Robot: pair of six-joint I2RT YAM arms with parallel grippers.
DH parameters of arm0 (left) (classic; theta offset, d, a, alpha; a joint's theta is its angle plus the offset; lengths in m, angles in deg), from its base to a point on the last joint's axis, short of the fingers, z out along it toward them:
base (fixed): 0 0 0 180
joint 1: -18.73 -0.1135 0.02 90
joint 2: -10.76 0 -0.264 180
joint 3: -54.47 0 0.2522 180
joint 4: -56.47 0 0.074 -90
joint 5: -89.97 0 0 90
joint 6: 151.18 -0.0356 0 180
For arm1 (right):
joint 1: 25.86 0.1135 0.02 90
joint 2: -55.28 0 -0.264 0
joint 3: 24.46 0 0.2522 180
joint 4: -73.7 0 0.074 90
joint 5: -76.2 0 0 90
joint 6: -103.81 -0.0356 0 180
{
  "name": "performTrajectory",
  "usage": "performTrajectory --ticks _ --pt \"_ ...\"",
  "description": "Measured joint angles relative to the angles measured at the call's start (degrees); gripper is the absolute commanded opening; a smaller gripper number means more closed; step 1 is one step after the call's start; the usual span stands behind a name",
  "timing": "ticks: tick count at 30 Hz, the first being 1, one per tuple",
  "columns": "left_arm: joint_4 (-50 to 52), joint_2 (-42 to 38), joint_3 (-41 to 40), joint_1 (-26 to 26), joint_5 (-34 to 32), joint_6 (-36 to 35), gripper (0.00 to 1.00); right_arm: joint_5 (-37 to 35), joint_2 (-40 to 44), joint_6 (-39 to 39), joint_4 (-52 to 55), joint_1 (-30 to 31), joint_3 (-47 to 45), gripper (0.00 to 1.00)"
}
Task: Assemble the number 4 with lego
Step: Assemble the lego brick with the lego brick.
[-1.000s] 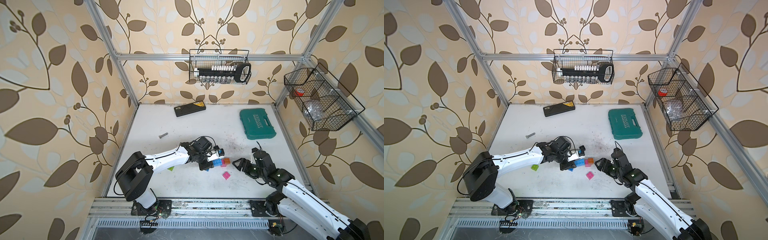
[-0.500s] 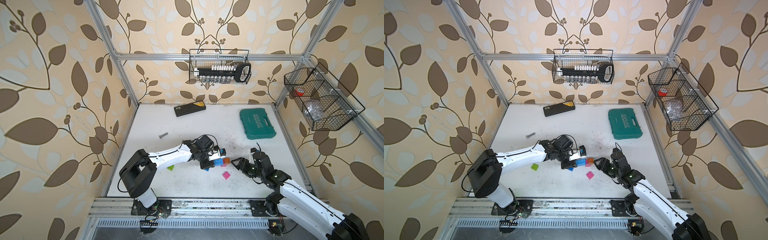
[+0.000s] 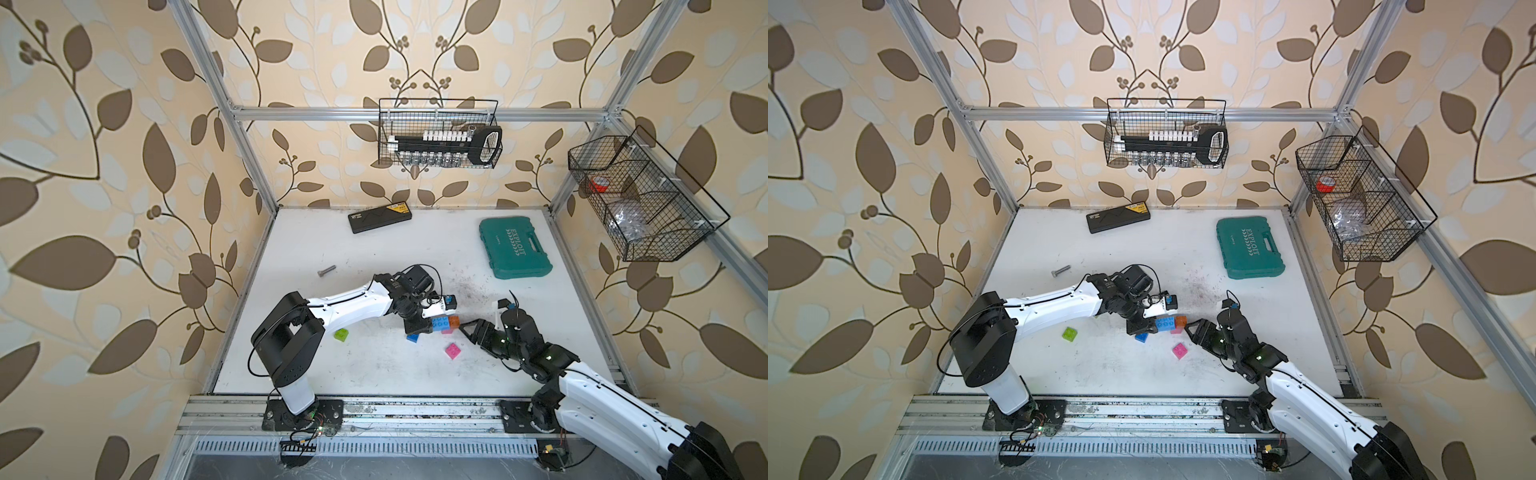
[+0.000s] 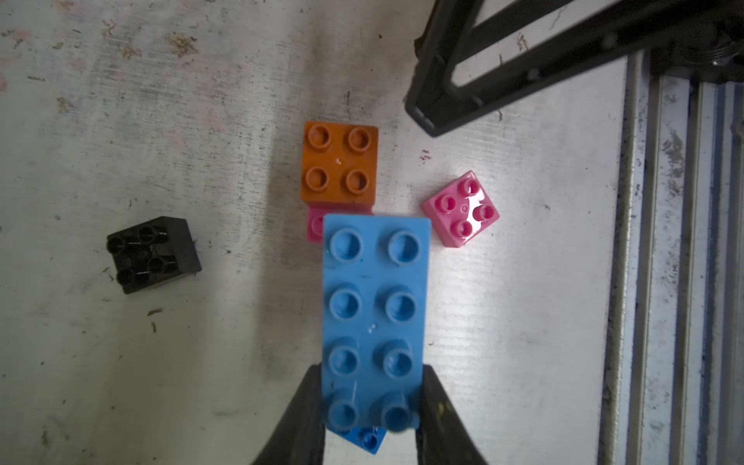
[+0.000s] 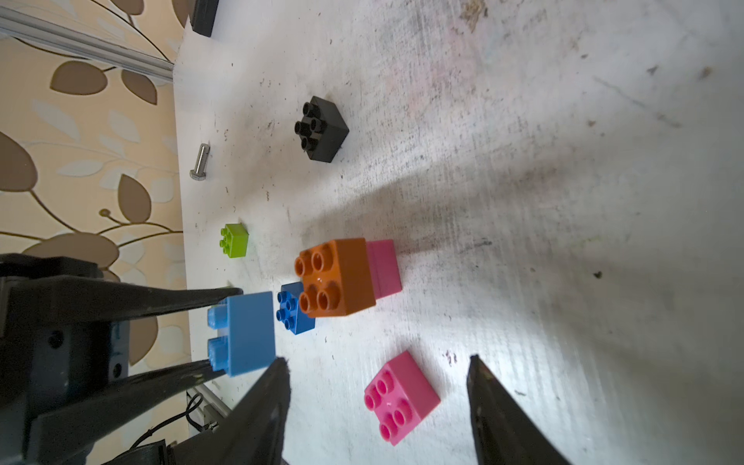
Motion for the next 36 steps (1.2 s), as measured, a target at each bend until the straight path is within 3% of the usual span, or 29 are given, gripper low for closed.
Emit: performTrajectory --ticks 36 --pt "4.1 6.4 5.7 0.0 -3.2 -0.3 0.00 -1.3 -1.6 0.0 -3.6 1.9 0.0 0.63"
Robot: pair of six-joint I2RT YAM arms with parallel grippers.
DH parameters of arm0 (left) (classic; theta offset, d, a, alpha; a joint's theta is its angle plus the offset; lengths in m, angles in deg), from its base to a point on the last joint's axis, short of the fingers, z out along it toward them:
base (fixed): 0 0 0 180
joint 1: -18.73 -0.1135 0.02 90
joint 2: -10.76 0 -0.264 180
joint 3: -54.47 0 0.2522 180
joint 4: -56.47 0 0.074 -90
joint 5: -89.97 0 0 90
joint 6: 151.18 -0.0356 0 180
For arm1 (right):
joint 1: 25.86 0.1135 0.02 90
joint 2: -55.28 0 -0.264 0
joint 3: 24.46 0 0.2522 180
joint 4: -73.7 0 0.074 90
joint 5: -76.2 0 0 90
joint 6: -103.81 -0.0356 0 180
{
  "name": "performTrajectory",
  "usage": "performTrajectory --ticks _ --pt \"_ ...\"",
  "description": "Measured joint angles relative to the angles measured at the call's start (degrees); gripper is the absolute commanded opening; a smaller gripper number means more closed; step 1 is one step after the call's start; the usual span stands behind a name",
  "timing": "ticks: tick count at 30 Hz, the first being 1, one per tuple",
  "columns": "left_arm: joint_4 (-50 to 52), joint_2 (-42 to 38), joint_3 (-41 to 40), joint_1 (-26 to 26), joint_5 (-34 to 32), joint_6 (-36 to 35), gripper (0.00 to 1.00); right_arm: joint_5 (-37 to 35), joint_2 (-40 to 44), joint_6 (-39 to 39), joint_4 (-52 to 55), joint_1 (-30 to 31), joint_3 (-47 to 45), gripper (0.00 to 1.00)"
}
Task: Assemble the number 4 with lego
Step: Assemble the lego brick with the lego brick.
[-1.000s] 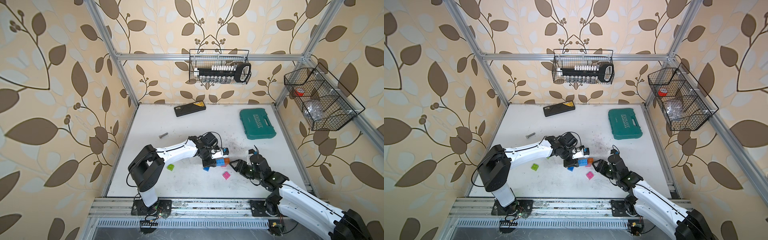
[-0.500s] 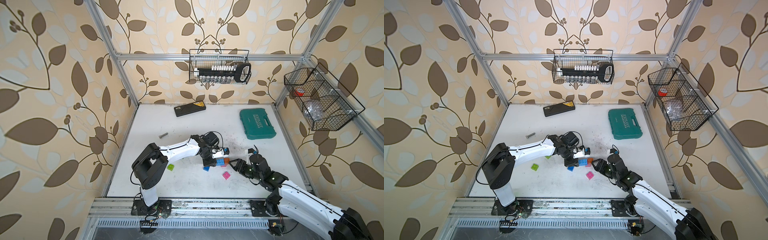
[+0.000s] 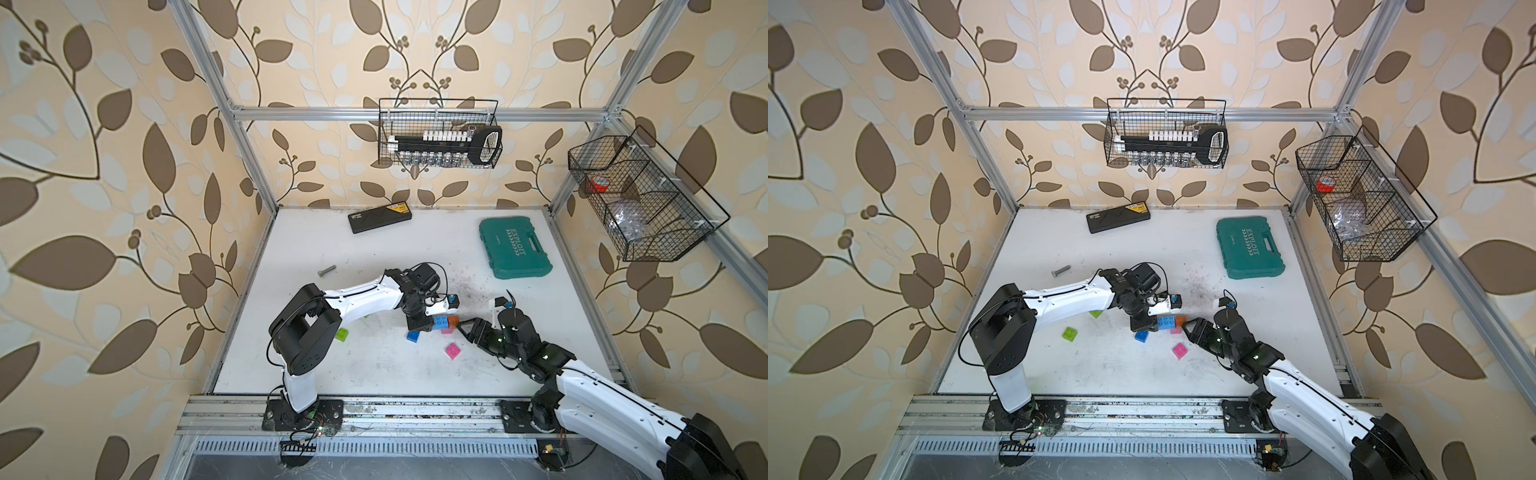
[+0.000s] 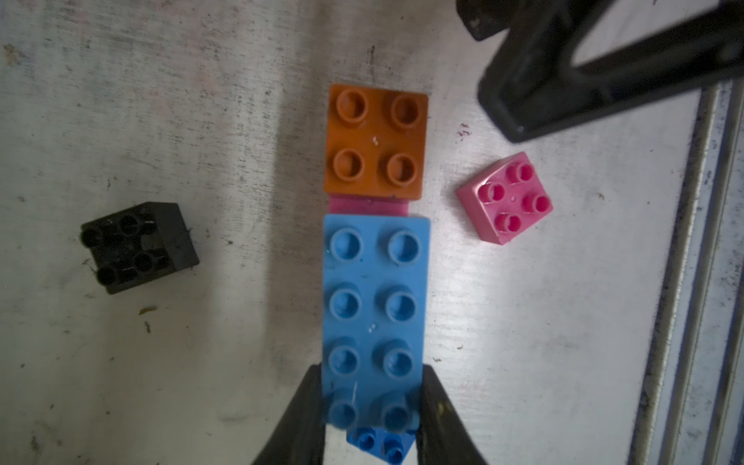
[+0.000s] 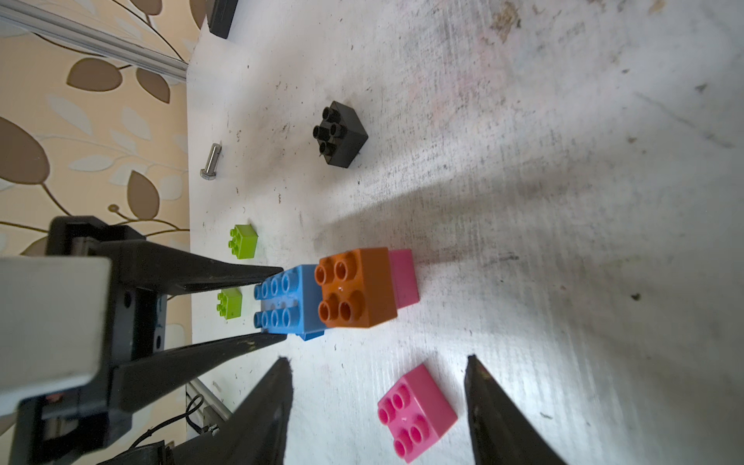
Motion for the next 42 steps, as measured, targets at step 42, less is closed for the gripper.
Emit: performTrajectory --ticks 42 --pt "1.9 2.5 3.0 1.3 -2.5 0.0 0.00 -1.7 -5.1 0.2 -4.5 3.1 0.0 0.63"
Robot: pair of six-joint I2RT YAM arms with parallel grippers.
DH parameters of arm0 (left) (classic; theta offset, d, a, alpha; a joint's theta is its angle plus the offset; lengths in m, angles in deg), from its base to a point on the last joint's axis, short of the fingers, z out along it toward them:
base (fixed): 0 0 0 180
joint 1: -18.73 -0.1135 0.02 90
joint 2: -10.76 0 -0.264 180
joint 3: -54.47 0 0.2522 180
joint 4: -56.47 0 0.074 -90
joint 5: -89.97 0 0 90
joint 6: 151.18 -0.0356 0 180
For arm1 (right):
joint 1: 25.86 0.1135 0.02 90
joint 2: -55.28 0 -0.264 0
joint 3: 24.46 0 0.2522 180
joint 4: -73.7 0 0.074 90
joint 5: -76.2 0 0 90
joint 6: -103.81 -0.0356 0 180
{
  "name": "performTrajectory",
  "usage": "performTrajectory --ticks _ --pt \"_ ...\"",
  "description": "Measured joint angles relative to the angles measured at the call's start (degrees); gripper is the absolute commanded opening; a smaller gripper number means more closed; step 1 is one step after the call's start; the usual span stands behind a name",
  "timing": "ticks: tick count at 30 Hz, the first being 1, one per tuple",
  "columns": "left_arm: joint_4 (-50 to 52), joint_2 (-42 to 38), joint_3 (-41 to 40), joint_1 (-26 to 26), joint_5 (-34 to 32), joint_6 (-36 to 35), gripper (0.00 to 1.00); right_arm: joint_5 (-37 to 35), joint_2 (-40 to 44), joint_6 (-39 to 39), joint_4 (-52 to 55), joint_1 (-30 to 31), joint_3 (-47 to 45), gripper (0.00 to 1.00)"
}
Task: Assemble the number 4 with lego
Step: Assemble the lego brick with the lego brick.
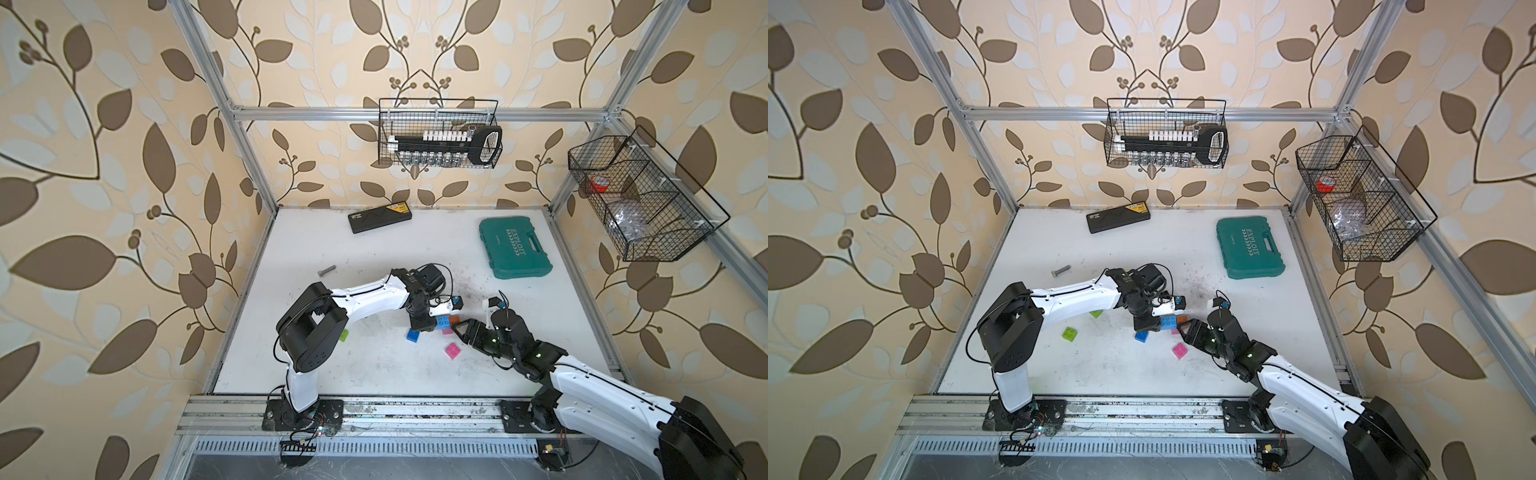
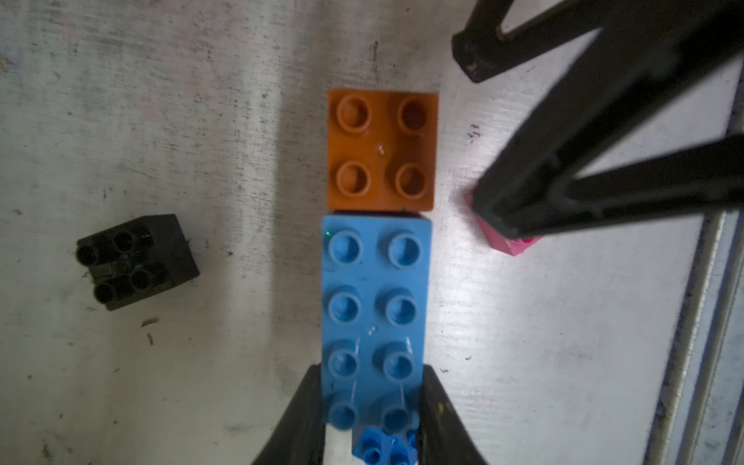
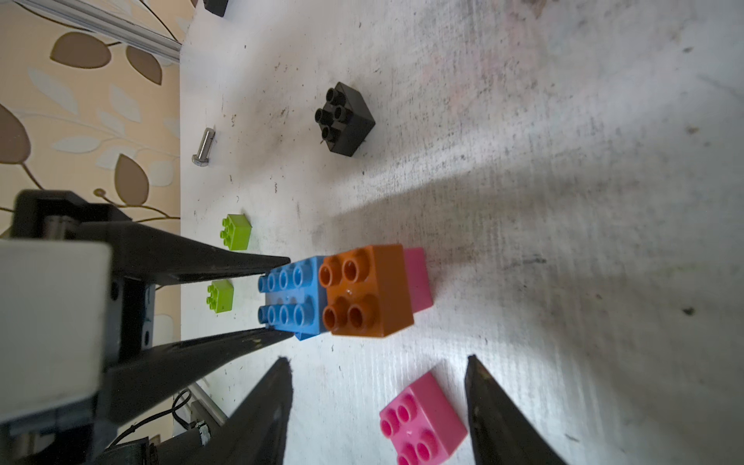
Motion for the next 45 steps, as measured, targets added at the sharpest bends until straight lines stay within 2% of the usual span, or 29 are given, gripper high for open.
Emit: performTrajectory --ticks 11,14,27,45 --pt "0.9 0.0 0.3 0.8 -0.5 0.0 0.00 -0.6 -2.9 0.0 -2.1 1.1 0.1 0.62" --pt "1.2 0.0 0.5 1.0 -0.5 -0.1 0.00 -1.1 -3.0 -0.2 -2.7 1.5 0.1 0.56" --pt "2.0 0.3 0.8 1.2 -0.9 -0.2 0.00 -2.1 -5.9 0.0 -4.0 2.0 0.7 0.56" --pt "3.2 1.3 2.8 2.3 -3.5 -0.8 0.00 -3.9 -6.1 -2.8 -2.0 3.0 1.8 0.43"
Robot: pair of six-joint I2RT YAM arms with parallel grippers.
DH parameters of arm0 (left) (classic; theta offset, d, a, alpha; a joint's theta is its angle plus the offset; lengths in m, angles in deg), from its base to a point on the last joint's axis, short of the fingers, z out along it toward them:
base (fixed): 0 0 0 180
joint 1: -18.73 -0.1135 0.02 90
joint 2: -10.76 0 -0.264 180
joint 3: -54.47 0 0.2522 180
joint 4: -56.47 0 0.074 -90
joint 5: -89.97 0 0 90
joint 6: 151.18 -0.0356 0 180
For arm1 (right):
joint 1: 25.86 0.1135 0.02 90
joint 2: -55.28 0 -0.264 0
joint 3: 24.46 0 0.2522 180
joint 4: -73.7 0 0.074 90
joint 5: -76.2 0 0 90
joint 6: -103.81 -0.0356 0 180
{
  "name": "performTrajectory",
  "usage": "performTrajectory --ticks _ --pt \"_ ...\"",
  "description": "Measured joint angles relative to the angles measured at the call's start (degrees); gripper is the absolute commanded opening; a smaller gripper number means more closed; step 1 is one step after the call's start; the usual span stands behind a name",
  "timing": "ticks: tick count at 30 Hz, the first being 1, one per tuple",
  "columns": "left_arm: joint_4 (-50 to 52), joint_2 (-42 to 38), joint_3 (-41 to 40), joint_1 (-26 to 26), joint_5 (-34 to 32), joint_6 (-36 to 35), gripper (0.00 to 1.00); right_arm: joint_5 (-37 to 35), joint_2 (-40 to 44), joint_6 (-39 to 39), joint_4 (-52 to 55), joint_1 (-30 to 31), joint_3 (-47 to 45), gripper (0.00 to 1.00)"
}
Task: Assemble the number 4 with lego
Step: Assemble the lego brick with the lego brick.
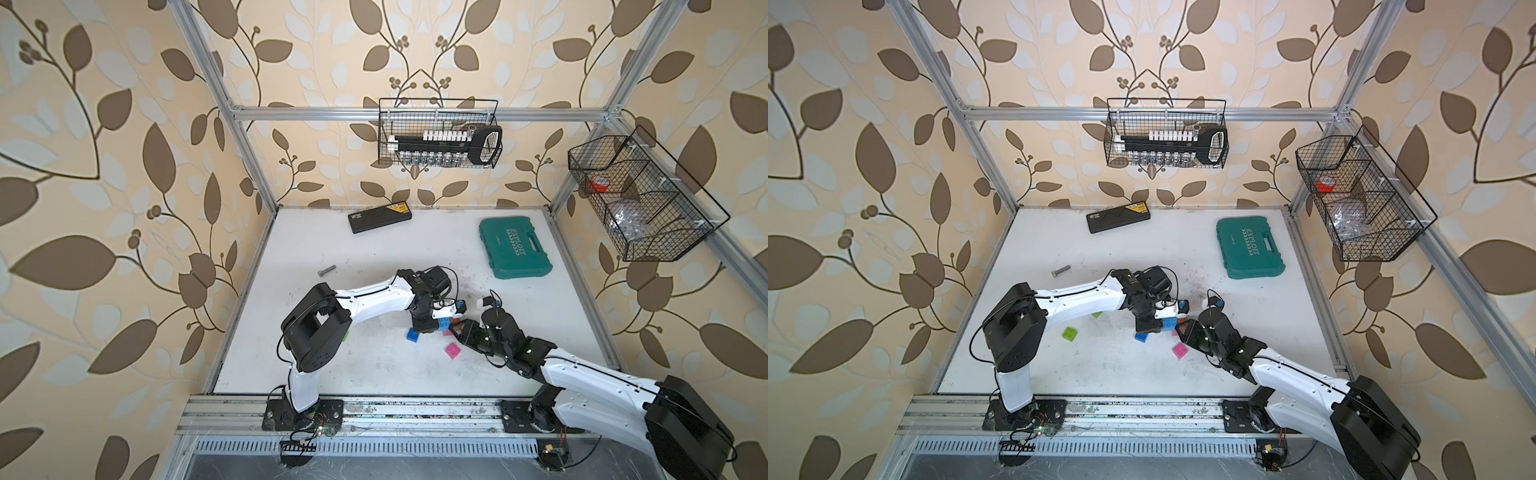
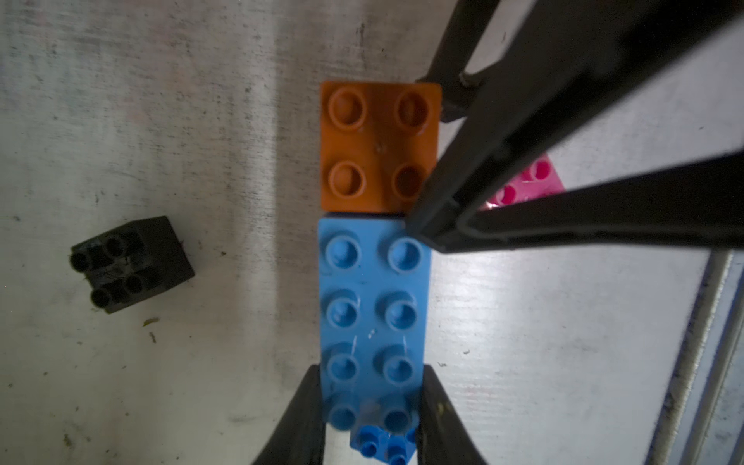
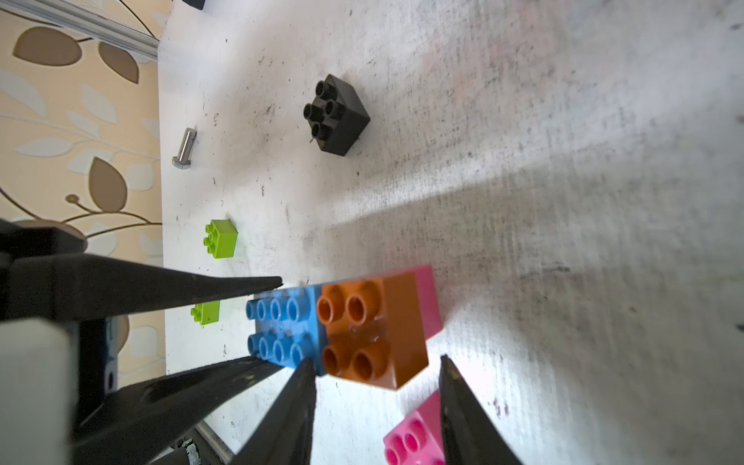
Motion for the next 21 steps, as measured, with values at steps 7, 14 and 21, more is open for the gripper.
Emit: performTrajectory --ticks 7,14,21 --pt "0.9 0.3 1.2 0.0 -0.1 -0.5 0.00 -0.4 -0.8 -1.3 1.9 0.0 1.3 0.43" --pt "1.3 0.9 1.5 0.0 -1.2 -0.5 0.00 -0.4 -3.4 -1.6 3.0 0.0 3.4 0.41" --pt "1.4 1.0 1.7 -0.1 -1.9 -0.5 0.00 -0.3 -4.9 -2.7 3.8 0.0 4.7 0.38"
